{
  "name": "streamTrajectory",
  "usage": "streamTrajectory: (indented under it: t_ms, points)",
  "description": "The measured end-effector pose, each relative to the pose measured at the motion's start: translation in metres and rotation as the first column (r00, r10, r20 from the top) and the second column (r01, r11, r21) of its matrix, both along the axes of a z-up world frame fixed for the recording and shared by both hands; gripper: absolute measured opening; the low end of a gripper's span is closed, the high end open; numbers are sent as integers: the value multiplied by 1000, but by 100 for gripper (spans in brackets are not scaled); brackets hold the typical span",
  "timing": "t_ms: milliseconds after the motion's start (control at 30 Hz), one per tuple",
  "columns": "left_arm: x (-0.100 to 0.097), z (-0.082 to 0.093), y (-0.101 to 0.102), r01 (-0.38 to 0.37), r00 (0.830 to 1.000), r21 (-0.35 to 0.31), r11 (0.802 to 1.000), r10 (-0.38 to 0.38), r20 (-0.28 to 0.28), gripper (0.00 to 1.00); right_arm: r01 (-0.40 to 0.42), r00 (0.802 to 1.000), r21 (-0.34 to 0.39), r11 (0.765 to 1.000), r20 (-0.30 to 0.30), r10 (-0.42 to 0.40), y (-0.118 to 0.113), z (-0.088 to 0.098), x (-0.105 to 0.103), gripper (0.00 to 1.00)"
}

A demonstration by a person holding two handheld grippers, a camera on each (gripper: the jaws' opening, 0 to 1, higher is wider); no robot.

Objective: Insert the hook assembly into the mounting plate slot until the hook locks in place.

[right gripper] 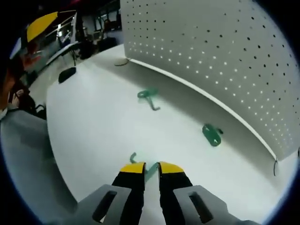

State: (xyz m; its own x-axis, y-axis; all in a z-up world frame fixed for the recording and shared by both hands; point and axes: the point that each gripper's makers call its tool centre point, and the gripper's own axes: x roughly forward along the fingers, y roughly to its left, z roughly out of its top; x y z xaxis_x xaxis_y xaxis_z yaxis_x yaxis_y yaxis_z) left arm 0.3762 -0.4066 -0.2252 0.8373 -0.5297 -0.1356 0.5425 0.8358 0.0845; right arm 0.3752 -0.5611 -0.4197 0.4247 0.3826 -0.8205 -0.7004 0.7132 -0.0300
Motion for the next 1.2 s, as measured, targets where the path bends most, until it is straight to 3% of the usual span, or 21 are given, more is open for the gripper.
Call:
streamTrajectory:
  t_ms: [667,1200]
  points:
    - [0,1,1,2,1000,-6,1000,-2,2,38,3,1000,-38,999,3,-3,-2,0,4,3]
    - [-2,2,-2,13,1000,-7,1000,-13,6,37,29,1000,1,1000,1,-29,-4,8,3,0]
